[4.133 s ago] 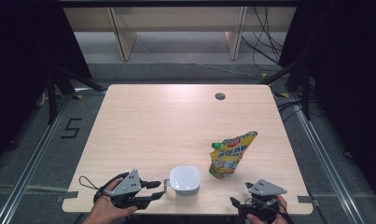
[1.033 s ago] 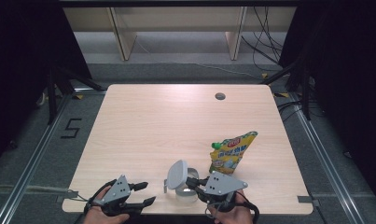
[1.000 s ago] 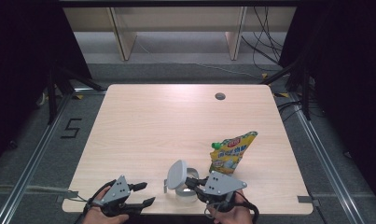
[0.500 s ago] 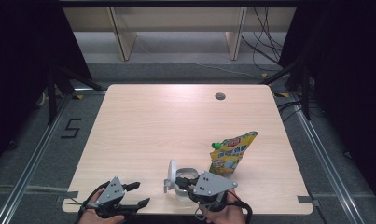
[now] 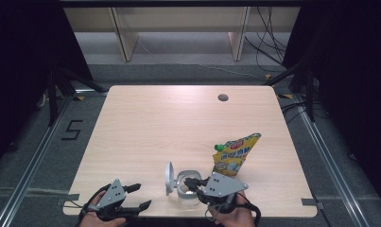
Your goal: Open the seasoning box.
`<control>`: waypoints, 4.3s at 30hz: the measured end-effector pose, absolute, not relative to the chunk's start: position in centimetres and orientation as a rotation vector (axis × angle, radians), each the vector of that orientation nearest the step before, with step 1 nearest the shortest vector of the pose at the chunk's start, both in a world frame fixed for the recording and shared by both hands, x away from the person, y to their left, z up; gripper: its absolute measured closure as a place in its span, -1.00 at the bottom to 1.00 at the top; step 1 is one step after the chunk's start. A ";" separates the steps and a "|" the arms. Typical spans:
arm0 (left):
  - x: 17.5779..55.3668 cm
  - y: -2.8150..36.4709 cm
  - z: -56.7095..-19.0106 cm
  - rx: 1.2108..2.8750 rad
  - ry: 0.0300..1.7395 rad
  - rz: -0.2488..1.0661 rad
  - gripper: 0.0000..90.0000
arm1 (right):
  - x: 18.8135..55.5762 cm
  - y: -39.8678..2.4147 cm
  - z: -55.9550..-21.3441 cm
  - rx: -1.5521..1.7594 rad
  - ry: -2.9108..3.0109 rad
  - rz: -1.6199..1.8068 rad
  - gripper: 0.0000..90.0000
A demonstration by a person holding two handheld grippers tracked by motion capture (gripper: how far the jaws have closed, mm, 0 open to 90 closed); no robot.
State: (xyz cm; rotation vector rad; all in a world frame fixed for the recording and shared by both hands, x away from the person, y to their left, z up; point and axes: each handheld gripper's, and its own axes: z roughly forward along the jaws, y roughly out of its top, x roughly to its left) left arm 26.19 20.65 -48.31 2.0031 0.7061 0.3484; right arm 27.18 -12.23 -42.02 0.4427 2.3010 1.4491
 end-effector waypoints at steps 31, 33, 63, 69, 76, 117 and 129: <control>26.2 20.2 -48.7 2.024 0.736 0.352 -0.40 | 31.5 -27.6 -46.8 0.993 2.108 1.349 -0.51; 26.2 20.2 -48.7 2.022 0.735 0.360 -0.40 | 31.8 -27.8 -46.9 0.996 2.107 1.361 -0.54; 26.3 20.0 -49.1 2.062 0.681 0.374 -0.39 | 36.4 -26.2 -47.6 0.835 2.185 1.492 -0.13; 26.1 19.8 -49.1 2.051 0.714 0.358 -0.39 | 35.0 -26.1 -47.2 0.935 2.180 1.451 0.01; 26.2 20.0 -49.0 2.058 0.702 0.356 -0.39 | 33.4 -26.1 -46.8 0.924 2.160 1.393 0.10; 26.2 20.0 -48.9 2.028 0.721 0.353 -0.40 | 28.0 -24.5 -46.8 1.092 2.038 1.400 -0.24; 26.2 19.9 -49.0 2.016 0.732 0.342 -0.40 | 29.8 -24.5 -49.0 1.074 2.017 1.447 -0.52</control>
